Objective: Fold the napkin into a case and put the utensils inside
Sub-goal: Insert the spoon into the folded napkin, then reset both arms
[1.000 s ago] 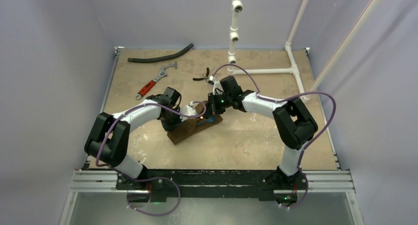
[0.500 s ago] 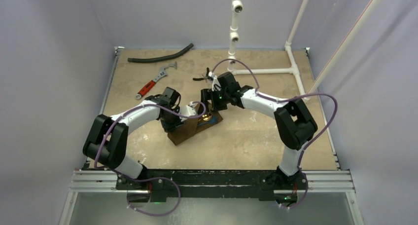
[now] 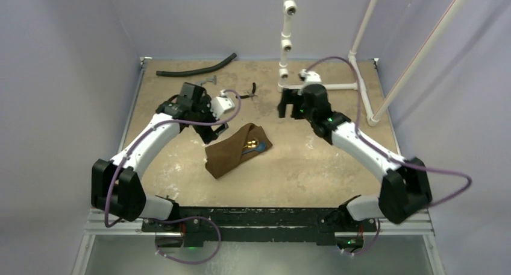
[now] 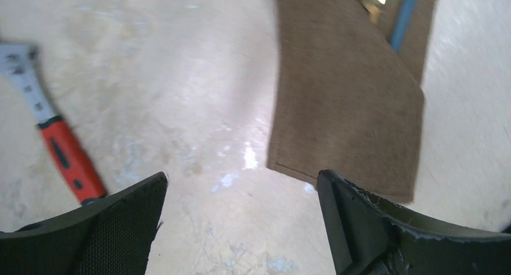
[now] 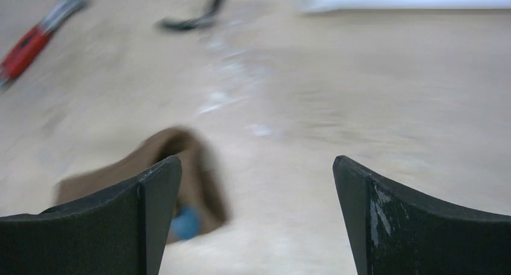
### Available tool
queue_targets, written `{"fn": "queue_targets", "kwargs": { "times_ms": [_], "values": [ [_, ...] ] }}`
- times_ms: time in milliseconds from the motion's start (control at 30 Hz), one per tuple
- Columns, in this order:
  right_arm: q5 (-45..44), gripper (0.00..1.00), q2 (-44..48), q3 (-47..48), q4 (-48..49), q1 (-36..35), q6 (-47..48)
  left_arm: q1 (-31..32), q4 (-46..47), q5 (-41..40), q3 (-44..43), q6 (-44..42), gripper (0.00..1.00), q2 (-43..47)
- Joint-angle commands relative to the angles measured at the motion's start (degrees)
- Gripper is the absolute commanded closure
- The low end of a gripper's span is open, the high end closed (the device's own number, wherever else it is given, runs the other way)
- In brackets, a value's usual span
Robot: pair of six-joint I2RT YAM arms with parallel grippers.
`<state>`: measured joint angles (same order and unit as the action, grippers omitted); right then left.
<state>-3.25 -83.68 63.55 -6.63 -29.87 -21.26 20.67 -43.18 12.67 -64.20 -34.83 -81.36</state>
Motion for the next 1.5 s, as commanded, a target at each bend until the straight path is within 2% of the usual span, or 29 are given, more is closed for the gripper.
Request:
{"fn": "queue_targets", "kwargs": {
  "times_ms": [0, 100, 167, 267, 400, 567, 700, 900, 967, 1000, 1033, 1067, 1100, 1133, 1167, 1200, 1267, 1333, 1400, 1467],
  "values": [
    [-26.34, 0.02, 13.33, -23.82, 31.08, 5.97, 7.96, -7.08, 14.73, 4.47, 6.35, 10.52, 0.05, 4.64],
    [-36.73, 0.02, 15.84, -38.26, 55.4, 7.61, 18.52, -11.98, 28.59, 7.32, 16.25, 13.64, 0.04, 7.87],
    [-39.48, 0.02, 15.9, -42.94, 65.0, 10.07, 22.42, -14.99, 39.83, 9.72, 22.31, 16.42, 0.03, 9.76],
    [-37.86, 0.02, 15.35, -45.83, 67.76, 14.41, 19.37, -17.03, 53.88, 10.17, 29.76, 20.21, 0.03, 10.0],
    [-35.77, 0.02, 12.0, -49.02, 77.33, 16.13, 19.0, -18.48, 70.06, 8.1, 37.66, 24.6, 0.02, 6.98],
    [-33.69, 0.02, 1.71, -46.98, 85.34, 17.44, 19.04, -20.5, 87.72, 8.28, 44.69, 26.44, 0.02, 3.62],
    [-32.03, 0.02, -4.02, -45.71, 90.15, 17.92, 19.79, -20.67, 98.95, 8.2, 46.8, 29.19, 0.02, -1.3],
    [-26.68, 0.02, -2.72, -49.07, 94.26, 20.73, 18.54, -20.67, 111.9, 5.87, 47.69, 30.61, 0.02, -9.83],
    [-21.84, 0.02, -3.15, -50.9, 97.88, 20.7, 20.72, -20.67, 110.0, 3.97, 47.95, 30.63, 0.01, -8.93],
    [-19.62, 0.02, -4.25, -52.37, 102.42, 20.72, 20.91, -20.67, 112.91, 2.82, 49.45, 31.16, 0.02, -9.12],
    [-19.2, 0.02, -6.84, -53.43, 109.57, 20.59, 24.5, -20.67, 117.19, 0.67, 51.66, 32.14, 0.01, -9.61],
    [-18.84, 0.02, -8.01, -53.75, 110.87, 20.56, 25.64, -20.67, 123.23, 0.14, 54.28, 32.06, 0.01, -12.24],
    [-17.83, 0.02, -7.18, -53.41, 107.57, 20.55, 25.19, -20.56, 132.7, -0.07, 56.11, 32.21, 0.01, -15.66],
    [-16.62, 0.02, -6.38, -52.57, 103.91, 20.57, 24.16, -20.53, 133.21, -0.29, 56.27, 32.49, 0.01, -15.44],
    [-16.46, 0.02, -6.52, -51.51, 102.29, 20.81, 23.49, -20.41, 124.92, -1.2, 54.79, 31.19, 0.01, -12.28],
    [-16.89, 0.02, -7.15, -50.24, 101.21, 21.35, 23.12, -20.29, 120.94, -1.76, 53.45, 30.91, 0.01, -11.41],
    [-15.41, 0.02, -6.01, -48.24, 94.93, 23.55, 19.81, -20.63, 126.35, -2.91, 53.02, 34.13, 0.01, -14.64],
    [-13.89, 0.02, -6.36, -48.25, 95.93, 24.49, 19.25, -20.67, 119.06, -4.22, 51.48, 33.5, 0.01, -12.23],
    [-14.06, 0.02, -6.2, -48.51, 96.26, 24.51, 19.69, -20.67, 118.28, -3.1, 49.23, 34.02, 0.01, -14.17],
    [-14.18, 0.02, -6.27, -48.64, 97.0, 24.52, 19.86, -20.67, 118.19, -3.11, 50.64, 33.31, 0.02, -12.75]
  ]
}}
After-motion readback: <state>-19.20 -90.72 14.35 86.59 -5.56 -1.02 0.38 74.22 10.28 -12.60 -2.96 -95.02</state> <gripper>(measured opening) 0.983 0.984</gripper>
